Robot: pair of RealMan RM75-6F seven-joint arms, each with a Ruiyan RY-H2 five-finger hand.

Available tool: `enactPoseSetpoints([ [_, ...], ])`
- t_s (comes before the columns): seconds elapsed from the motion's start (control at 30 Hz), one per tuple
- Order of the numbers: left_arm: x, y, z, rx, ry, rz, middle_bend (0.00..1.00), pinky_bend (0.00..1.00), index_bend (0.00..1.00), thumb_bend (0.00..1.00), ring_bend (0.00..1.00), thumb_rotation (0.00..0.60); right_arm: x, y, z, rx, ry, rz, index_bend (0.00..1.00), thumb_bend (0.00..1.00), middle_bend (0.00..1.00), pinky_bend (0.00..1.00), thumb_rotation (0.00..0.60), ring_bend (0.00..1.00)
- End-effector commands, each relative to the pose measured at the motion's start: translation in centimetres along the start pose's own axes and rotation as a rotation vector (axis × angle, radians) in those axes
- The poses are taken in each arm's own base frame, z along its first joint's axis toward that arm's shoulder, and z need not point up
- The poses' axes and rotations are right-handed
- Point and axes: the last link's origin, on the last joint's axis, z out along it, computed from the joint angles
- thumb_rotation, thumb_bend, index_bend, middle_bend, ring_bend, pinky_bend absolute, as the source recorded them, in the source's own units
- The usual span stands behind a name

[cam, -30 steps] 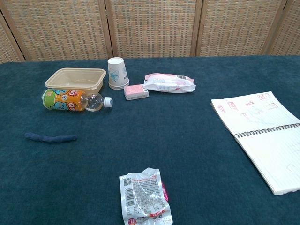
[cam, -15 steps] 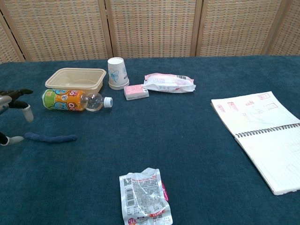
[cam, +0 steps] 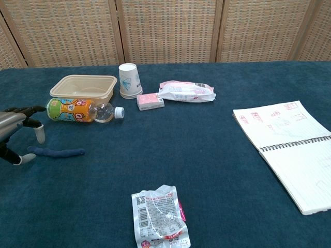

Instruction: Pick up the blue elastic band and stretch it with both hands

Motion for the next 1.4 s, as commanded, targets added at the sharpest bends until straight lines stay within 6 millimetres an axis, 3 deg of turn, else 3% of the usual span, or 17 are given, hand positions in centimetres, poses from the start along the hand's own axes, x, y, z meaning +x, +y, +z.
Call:
enactPoseSetpoints([
  [0.03,-0.2,0.3,0.2,-0.003,-0.013,0.000,0.00,0.00,0.46,0.39,0.00,0.600,0.0,0.0,0.0,-0.001,-0.001,0.002,0.00,0.00,0.00,0.00,0.600,0.00],
  [0.73,-1.1,0.6,0.4,0.005,-0.030,-0.022,0.00,0.00,0.51,0.42,0.00,0.600,-0.3,0.0,0.1,0.005,-0.020,0.006,0.00,0.00,0.00,0.00,0.600,0.00],
  [1.17,-1.1,0.8,0.5,0.004,-0.033,-0.031,0.00,0.00,0.63,0.44,0.00,0.600,-0.2,0.1,0.2,0.008,-0.015,0.019,0.00,0.00,0.00,0.00,0.600,0.00],
  [1.4,0.0,0.6,0.4,0.004,-0.016,-0.112,0.00,0.00,0.68,0.48,0.00,0.600,-0.2,0.1,0.2,0.011,-0.017,0.019,0.00,0.00,0.00,0.00,0.600,0.00],
])
